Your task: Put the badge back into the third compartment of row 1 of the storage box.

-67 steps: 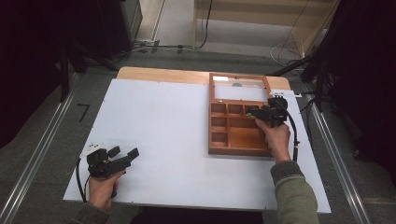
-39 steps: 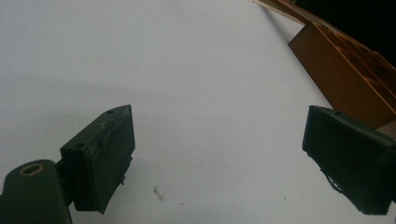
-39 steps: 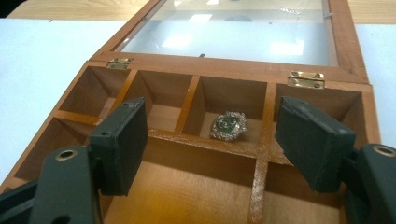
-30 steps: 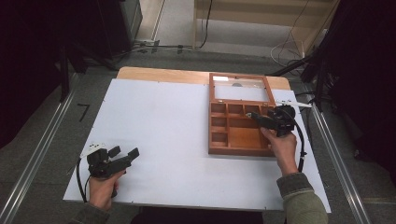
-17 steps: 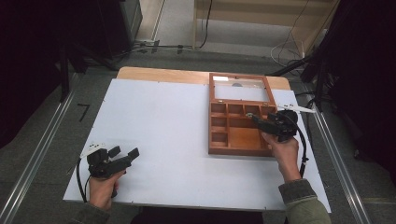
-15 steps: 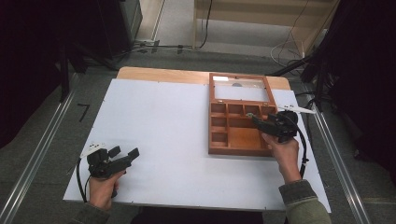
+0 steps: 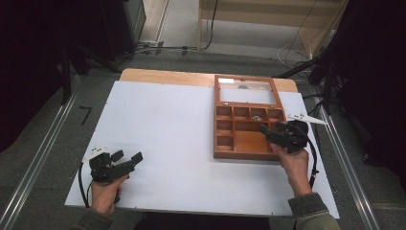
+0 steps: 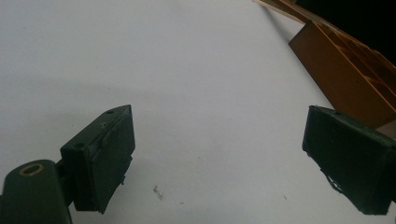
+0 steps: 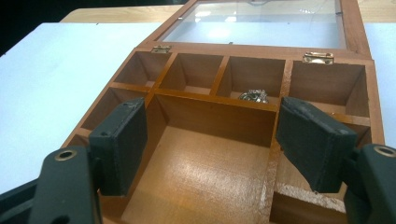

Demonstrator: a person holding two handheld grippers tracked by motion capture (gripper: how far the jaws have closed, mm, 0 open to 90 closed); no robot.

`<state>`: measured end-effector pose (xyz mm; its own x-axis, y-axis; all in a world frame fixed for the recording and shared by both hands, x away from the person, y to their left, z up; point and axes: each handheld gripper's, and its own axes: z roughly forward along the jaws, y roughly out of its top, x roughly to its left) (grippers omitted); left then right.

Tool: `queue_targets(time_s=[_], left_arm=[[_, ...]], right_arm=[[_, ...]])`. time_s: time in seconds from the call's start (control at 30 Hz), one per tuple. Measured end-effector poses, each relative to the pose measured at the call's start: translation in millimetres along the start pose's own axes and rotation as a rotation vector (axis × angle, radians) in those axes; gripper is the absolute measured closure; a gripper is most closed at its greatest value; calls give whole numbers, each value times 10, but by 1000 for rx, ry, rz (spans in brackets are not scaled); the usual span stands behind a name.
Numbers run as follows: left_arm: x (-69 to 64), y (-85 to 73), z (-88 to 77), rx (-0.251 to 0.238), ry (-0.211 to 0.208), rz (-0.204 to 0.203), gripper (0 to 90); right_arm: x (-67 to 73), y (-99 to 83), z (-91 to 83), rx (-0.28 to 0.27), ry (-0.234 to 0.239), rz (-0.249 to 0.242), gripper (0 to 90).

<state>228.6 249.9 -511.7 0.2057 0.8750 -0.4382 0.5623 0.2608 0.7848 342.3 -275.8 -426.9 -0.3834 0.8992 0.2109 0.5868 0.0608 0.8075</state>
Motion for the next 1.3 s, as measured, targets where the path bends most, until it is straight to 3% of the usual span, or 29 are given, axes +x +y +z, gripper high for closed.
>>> queue_targets(time_s=[1.3], left_arm=[[-10,5,-14,-5,-2,0,95]], right_arm=[[-123,-422,-436,-19,-8,18,232]])
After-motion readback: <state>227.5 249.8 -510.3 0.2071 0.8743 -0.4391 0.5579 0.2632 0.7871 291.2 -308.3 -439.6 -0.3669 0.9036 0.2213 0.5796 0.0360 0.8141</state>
